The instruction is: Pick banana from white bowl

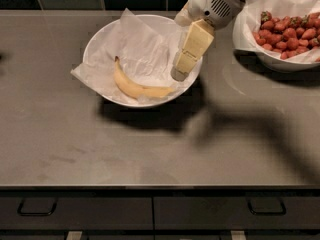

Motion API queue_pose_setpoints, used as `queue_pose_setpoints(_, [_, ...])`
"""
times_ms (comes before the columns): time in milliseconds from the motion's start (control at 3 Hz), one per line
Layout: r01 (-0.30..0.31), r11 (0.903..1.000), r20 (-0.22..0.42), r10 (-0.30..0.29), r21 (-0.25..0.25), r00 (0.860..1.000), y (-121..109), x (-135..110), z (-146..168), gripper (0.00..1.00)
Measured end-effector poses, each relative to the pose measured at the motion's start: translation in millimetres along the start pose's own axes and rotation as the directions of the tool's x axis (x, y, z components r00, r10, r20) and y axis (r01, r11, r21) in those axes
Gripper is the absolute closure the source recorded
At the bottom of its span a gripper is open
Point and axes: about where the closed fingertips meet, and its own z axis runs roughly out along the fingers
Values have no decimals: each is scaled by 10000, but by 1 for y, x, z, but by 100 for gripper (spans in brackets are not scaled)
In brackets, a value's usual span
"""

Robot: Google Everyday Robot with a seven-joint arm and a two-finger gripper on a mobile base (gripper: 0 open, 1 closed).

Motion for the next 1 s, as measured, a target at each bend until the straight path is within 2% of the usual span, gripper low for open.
queue_pose_setpoints(333, [11, 10000, 3, -11, -31, 10000, 0, -1, 2, 0])
queue_pose_setpoints(667, [-127, 9994, 456, 142, -316, 9989, -6, -6, 22, 0])
queue_pose_setpoints(1000, [1, 9960, 706, 62, -895, 9975, -17, -19, 49, 0])
